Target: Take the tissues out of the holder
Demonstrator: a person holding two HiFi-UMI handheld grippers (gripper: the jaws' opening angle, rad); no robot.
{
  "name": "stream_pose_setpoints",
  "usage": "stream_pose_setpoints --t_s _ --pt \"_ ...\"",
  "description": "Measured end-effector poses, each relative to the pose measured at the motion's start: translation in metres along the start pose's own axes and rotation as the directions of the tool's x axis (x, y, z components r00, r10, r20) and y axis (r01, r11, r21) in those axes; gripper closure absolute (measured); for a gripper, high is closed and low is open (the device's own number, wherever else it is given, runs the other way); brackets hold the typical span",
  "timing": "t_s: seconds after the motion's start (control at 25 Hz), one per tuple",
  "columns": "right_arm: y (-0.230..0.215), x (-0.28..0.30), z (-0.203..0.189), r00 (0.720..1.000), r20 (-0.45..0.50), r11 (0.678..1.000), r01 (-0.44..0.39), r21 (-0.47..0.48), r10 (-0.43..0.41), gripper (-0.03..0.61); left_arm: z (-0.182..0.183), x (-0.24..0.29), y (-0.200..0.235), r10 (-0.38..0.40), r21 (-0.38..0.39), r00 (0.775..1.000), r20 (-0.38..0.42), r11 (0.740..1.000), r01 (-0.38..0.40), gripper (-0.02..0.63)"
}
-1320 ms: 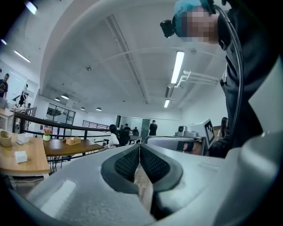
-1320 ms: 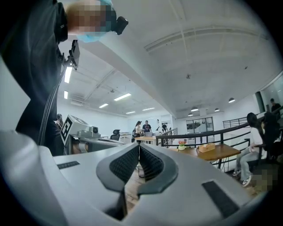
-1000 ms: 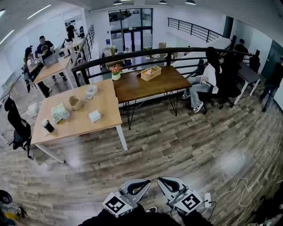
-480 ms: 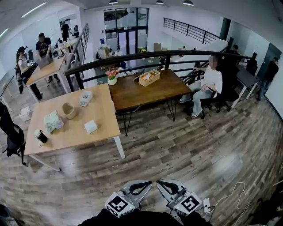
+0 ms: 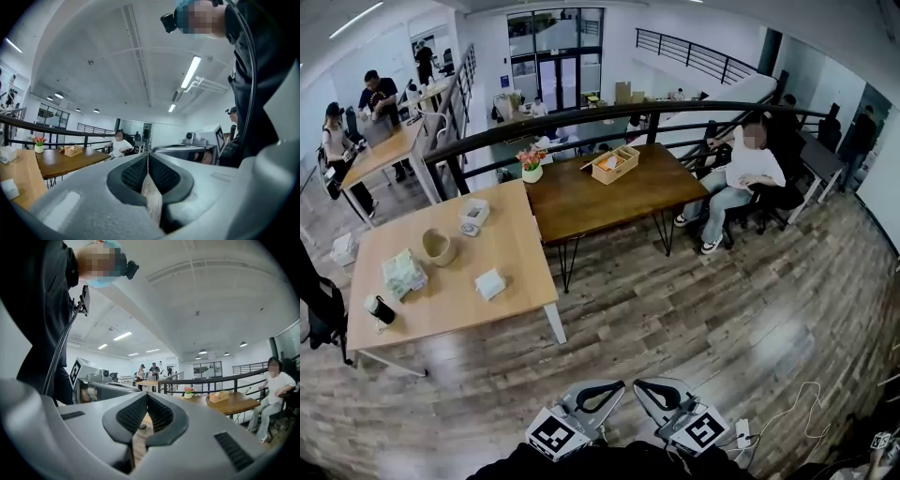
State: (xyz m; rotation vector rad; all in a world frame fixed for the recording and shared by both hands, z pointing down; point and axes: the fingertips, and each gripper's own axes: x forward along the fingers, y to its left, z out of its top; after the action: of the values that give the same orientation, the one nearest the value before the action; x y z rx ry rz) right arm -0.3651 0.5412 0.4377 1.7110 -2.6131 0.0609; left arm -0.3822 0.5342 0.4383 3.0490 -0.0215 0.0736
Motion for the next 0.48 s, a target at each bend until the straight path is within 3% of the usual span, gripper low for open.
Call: stream_pose_setpoints --t_s 0.48 --pt "-0.041 0.041 -0.007 1.000 -0.014 1.000 -0.008 0.025 0.008 0.574 0.005 0.026 0.056 0.023 -0.030 0.999 0.024 0.999 -0.023 0.604"
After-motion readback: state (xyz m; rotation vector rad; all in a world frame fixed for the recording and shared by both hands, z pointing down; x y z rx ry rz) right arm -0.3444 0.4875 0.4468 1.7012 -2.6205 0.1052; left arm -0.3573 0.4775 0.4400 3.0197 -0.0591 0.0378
